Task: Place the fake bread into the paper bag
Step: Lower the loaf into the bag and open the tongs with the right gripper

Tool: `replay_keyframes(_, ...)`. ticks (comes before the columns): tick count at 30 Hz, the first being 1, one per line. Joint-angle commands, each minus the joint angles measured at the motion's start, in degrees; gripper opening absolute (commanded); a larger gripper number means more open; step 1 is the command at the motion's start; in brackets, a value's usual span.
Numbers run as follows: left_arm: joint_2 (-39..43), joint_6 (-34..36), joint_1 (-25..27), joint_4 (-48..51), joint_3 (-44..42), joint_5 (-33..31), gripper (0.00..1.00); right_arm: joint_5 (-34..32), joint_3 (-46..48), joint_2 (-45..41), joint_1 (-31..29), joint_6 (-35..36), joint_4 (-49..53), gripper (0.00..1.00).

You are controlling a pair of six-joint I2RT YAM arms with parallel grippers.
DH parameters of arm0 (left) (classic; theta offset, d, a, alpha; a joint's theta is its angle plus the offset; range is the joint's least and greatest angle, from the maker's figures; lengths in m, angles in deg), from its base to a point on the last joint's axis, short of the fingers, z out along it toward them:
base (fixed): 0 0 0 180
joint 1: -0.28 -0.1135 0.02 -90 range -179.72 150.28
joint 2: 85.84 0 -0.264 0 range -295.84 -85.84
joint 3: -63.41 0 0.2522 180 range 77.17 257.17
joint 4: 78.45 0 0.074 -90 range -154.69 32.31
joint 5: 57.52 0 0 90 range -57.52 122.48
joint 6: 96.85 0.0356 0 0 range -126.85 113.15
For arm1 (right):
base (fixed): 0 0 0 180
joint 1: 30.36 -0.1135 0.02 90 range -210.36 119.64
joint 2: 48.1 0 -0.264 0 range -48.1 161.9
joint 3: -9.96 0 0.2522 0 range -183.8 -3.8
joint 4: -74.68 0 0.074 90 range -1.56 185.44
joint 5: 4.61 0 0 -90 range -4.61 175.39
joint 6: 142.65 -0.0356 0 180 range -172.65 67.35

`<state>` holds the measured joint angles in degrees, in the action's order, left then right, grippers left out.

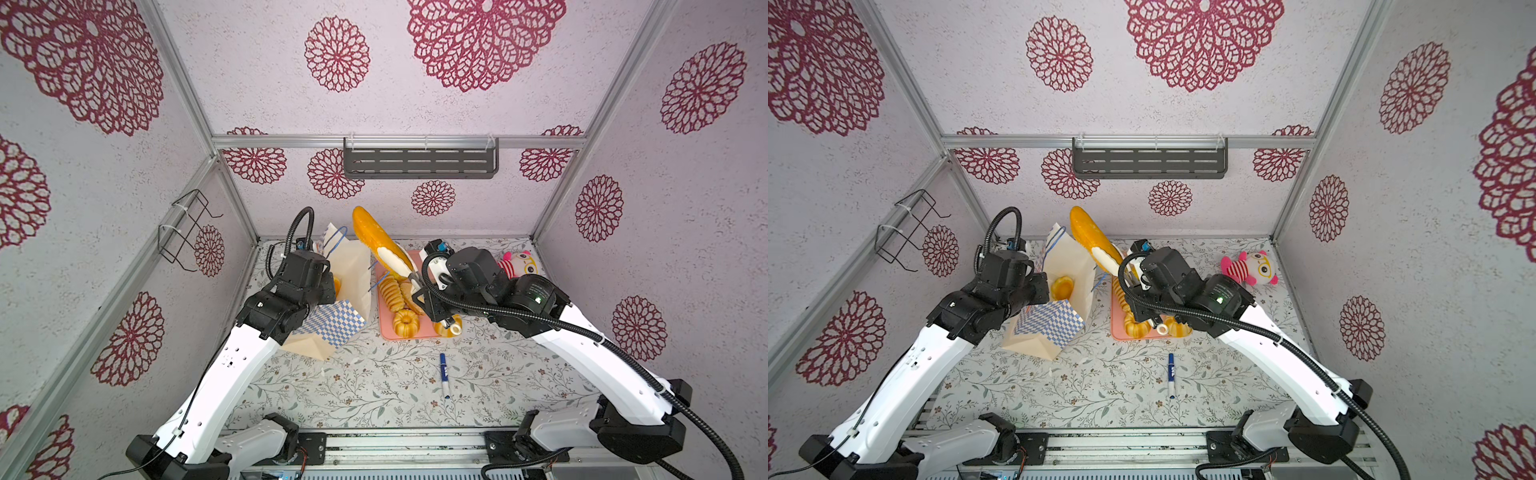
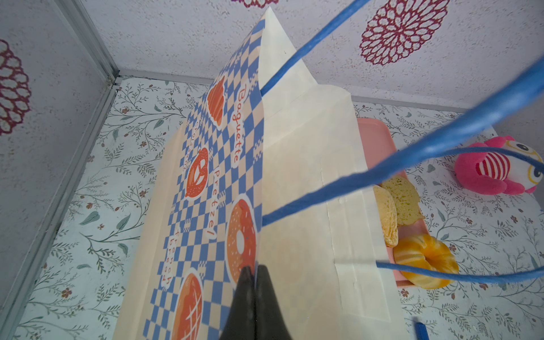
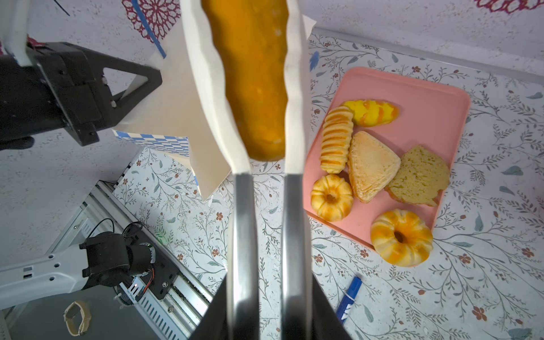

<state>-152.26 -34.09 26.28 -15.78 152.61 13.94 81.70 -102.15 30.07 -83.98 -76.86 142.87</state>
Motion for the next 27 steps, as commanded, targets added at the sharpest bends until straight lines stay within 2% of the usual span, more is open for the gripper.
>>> replay_keyframes(1, 0.40, -0.53, 0.49, -1.37, 1.00, 0.08, 0.00, 0.71, -1.84, 0.46, -0.36, -1.93, -0.70, 0.30)
replay_keyframes(11, -0.10, -0.46, 0.47, -1.85, 1.90, 0.69, 0.00, 1.55, -1.72, 2.71, -0.74, -2.96, 2.51, 0.31)
replay_keyframes(20, -1.72, 0.04, 0.65, -1.88, 2.82, 2.36, 0.00, 2.87, -5.92, 9.13, -2.53, -1.74, 3.50, 0.32)
replay_keyframes(25, -1.81, -0.07, 0.81, -1.93, 2.95, 2.37, 0.00, 1.57, -8.83, 12.52, -2.63, -0.59, 4.48, 0.39)
replay_keyframes(27, -1.64, -0.01, 0.91, -1.80, 2.96, 2.20, 0.00, 0.79, -9.56, 13.34, -2.65, -0.14, 4.54, 0.46)
